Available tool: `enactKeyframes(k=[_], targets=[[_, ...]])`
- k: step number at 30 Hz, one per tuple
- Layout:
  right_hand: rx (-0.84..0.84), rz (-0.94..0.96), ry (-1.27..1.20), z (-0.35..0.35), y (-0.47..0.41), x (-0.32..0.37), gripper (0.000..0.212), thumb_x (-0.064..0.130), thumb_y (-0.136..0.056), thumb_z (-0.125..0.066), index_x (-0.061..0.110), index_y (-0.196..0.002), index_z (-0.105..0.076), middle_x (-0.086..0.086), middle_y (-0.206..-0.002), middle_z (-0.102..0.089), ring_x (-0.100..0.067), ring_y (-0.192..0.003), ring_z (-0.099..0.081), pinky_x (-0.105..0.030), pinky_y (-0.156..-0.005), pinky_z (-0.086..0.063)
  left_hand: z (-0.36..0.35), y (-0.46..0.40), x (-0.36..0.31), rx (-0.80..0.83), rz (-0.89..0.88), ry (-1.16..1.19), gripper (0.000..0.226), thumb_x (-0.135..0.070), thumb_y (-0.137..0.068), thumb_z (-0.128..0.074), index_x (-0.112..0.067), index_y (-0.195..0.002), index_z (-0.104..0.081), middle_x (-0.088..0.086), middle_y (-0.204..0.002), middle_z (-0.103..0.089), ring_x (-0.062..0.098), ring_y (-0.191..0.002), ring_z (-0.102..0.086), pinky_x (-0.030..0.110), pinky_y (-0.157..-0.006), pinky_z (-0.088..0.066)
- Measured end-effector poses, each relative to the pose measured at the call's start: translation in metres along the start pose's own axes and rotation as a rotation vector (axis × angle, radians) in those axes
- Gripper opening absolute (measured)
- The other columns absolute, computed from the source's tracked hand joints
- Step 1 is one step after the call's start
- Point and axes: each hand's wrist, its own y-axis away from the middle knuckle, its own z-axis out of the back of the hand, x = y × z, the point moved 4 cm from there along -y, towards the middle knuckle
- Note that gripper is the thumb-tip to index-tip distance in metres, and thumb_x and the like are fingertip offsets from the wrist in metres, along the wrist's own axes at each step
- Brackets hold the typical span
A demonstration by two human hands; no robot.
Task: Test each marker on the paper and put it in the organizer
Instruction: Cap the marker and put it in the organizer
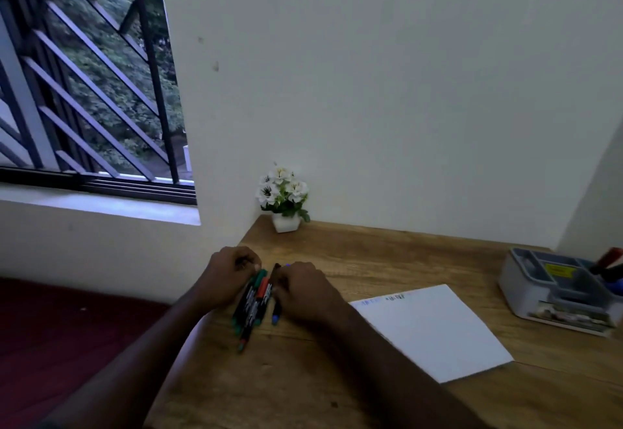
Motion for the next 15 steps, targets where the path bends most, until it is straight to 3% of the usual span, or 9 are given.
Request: enactKeyframes(k=[3,8,12,15], targets=[[-0.047,-0.132,0.036,0.0,-0.003,-0.006,0.006,0.025,-0.088,-0.059,0.02,-0.091,-0.06,-0.009,-0.103,-0.063,-0.027,-0.095,-0.061,-0.03,-0.069,-0.043,-0.002,-0.001,0.001,-0.001,-0.007,0.005,0.009,-0.01,-0.086,-0.066,-0.015,-0.086,-0.074,-0.006,-0.084,-0.072,0.0,-0.081,-0.062,0.006,-0.066,-0.04],[-0.082,-0.284,0.057,0.008,-0.009,-0.017,0.022,0.012,-0.09,-0.059,0.012,-0.111,-0.056,-0.011,-0.119,-0.057,-0.029,-0.109,-0.057,-0.033,-0.074,-0.044,-0.006,-0.005,-0.007,-0.033,-0.041,0.028,0.007,-0.011,-0.086,-0.068,-0.016,-0.087,-0.073,-0.007,-0.086,-0.071,0.003,-0.079,-0.062,0.017,-0.067,-0.044],[-0.194,-0.204,0.051,0.036,-0.009,-0.023,0.024,0.01,-0.092,-0.053,0.008,-0.115,-0.059,-0.013,-0.116,-0.061,-0.026,-0.102,-0.058,-0.029,-0.076,-0.04,-0.009,-0.011,-0.029,-0.126,-0.131,0.104,0.006,-0.014,-0.084,-0.072,-0.018,-0.087,-0.071,-0.009,-0.078,-0.068,-0.001,-0.074,-0.06,0.008,-0.062,-0.04],[-0.236,-0.045,0.152,0.059,0.005,-0.034,0.021,0.011,-0.096,-0.047,0.007,-0.111,-0.06,-0.013,-0.106,-0.063,-0.026,-0.094,-0.056,-0.029,-0.073,-0.033,-0.021,-0.017,-0.055,-0.135,-0.133,0.3,0.02,-0.013,-0.087,-0.069,-0.018,-0.106,-0.066,-0.007,-0.079,-0.064,0.0,-0.069,-0.062,0.009,-0.063,-0.046]])
